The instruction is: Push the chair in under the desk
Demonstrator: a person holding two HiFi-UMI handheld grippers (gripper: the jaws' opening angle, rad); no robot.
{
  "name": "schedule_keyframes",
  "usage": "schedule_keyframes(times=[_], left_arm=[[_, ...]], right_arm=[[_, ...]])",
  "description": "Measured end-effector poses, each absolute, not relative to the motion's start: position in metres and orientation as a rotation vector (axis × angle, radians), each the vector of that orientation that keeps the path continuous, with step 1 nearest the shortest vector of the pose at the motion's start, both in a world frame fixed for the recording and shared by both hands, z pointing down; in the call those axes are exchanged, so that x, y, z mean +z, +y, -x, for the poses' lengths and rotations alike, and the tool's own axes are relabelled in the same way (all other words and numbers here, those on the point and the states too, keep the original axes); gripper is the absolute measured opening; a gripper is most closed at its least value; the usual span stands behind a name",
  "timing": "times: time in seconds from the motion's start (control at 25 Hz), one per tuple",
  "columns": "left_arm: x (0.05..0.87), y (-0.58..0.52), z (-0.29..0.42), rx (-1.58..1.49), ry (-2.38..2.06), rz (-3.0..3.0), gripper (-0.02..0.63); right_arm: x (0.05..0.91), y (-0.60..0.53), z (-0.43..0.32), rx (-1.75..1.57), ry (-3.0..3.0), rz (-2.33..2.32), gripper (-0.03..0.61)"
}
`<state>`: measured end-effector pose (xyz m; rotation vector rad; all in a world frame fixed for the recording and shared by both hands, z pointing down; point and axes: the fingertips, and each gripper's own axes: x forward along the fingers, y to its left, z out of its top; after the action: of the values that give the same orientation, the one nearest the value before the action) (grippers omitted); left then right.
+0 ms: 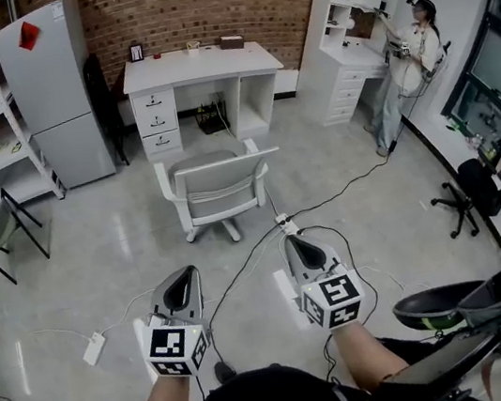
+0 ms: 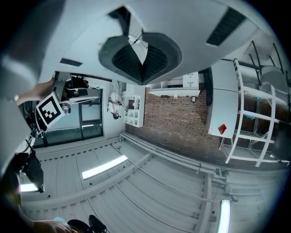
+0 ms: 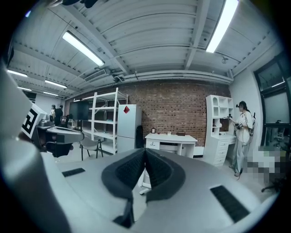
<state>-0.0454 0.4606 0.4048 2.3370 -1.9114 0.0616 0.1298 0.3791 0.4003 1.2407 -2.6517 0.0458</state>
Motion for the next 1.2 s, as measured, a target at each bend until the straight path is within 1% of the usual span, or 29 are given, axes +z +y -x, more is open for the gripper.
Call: schedule_keyframes(times=[0.64, 0.8, 1.2], left_arm=[[0.418, 0.453, 0.089, 0.055, -1.851, -2.385, 0.008], [0.423, 0.445, 0.090, 0.059, -1.831, -2.390, 0.008], [0.426, 0.395, 0.101, 0.112, -1.879, -2.359, 0.008]], right_arm=[[0.412, 0.375, -0.092, 0.064, -2.613, -1.289, 0.009], [0.417, 0.370, -0.084, 0.055, -2.607, -1.263, 0.009], [0.425, 0.302, -0.068, 0.097, -2.649, -1.216, 0.009]])
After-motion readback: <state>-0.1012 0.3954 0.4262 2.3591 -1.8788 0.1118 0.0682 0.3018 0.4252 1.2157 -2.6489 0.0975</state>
